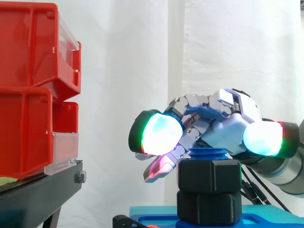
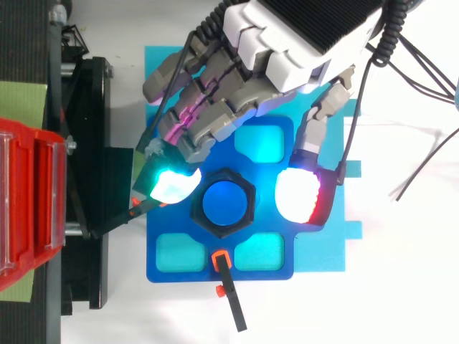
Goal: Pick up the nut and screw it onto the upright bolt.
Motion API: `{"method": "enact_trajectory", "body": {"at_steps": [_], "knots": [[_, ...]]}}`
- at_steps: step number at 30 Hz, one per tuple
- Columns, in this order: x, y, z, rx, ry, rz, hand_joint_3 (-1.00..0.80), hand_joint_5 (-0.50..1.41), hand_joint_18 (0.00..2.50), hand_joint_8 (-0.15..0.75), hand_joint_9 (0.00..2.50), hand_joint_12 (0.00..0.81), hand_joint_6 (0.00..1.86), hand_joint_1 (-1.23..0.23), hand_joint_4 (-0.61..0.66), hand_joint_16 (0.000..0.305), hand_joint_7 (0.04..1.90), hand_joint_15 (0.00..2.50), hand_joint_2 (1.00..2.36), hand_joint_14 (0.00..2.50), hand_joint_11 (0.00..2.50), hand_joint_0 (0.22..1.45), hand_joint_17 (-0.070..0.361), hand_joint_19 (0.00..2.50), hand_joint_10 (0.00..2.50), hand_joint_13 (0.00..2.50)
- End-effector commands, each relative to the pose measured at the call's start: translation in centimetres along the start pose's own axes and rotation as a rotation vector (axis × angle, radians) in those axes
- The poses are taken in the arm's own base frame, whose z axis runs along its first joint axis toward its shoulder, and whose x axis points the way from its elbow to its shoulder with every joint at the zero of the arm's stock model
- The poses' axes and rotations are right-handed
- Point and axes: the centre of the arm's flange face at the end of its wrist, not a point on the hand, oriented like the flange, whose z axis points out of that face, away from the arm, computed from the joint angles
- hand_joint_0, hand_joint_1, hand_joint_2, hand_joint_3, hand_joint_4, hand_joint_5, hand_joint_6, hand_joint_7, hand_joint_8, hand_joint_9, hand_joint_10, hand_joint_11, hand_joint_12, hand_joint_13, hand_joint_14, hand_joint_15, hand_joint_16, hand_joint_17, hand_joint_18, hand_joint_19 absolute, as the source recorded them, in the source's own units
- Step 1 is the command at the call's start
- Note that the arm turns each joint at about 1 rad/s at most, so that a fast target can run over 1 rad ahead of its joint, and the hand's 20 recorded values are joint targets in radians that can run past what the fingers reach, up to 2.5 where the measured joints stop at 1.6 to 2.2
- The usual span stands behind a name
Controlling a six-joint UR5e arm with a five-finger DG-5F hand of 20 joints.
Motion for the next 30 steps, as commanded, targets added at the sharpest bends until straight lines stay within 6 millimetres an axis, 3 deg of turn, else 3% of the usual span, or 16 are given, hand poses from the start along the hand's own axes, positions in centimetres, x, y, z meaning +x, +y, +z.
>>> {"method": "enact_trajectory", "body": {"at_steps": [1, 15, 30], "knots": [[0.5, 0.0, -0.2, 0.011, -0.004, 0.006, -0.5, -0.16, 0.59, 0.319, 0.89, 0.389, 0.5, -0.47, 0.21, 0.062, 0.65, 0.0, 1.0, 0.0, 0.0, 0.49, 0.139, 0.0, 0.0, 0.78], [0.5, -0.1, -0.8, 0.025, 0.004, 0.021, -0.5, -0.12, 0.62, 0.338, 0.92, 0.394, 0.5, -0.44, 0.28, 0.061, 0.81, 0.0, 1.0, 0.0, 0.0, 0.49, 0.138, 0.0, 0.0, 0.8], [0.2, -0.3, -1.3, 0.02, 0.01, 0.016, -0.5, -0.03, 0.68, 0.353, 1.04, 0.396, 0.51, -0.43, 0.32, 0.057, 1.29, 0.0, 1.0, 0.0, 0.0, 0.5, 0.129, 0.0, 0.0, 0.85]]}}
